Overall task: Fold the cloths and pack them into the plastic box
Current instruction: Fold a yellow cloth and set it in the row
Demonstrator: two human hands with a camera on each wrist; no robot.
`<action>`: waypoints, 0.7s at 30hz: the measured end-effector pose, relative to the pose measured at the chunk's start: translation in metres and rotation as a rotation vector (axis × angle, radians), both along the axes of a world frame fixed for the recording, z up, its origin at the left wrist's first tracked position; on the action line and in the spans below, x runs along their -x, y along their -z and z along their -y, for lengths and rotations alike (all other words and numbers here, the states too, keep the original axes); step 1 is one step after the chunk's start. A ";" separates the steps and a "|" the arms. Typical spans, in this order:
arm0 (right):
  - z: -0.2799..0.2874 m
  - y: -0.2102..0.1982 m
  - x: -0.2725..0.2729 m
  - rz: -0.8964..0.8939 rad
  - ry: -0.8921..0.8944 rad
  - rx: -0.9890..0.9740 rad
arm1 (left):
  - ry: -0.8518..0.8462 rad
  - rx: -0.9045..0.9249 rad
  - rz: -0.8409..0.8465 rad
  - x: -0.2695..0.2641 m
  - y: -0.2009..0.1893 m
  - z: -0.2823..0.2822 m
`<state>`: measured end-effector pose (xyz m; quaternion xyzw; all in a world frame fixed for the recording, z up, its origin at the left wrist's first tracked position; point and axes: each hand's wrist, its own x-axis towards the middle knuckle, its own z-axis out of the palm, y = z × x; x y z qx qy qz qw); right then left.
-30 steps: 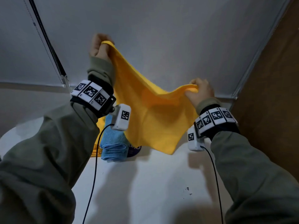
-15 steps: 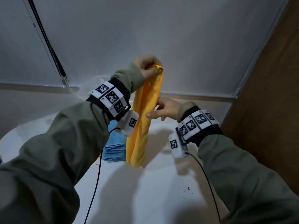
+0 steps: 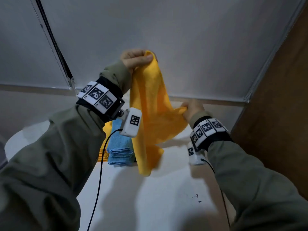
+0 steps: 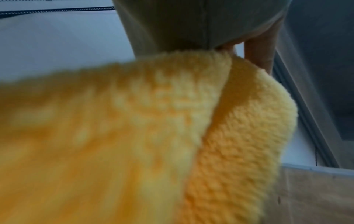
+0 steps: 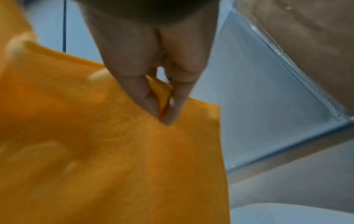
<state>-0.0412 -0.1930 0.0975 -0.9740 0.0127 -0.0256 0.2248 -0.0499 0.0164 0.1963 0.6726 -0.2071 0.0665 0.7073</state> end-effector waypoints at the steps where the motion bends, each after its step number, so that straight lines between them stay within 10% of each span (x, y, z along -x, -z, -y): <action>1: 0.001 -0.002 -0.003 0.166 -0.025 -0.154 | 0.022 -0.057 -0.056 -0.001 0.003 0.002; 6: -0.008 -0.019 0.004 0.496 -0.420 -0.687 | -0.002 -0.206 -0.164 -0.008 0.011 0.021; 16: -0.018 -0.040 0.018 0.482 -0.723 -0.644 | 0.096 -0.056 -0.229 -0.023 0.027 0.017; 18: -0.019 -0.044 0.017 0.462 -0.719 -0.463 | 0.001 -0.051 -0.191 -0.027 0.028 0.013; 21: -0.018 -0.044 0.009 0.205 -0.654 0.416 | -0.189 -0.050 -0.142 -0.039 0.024 0.004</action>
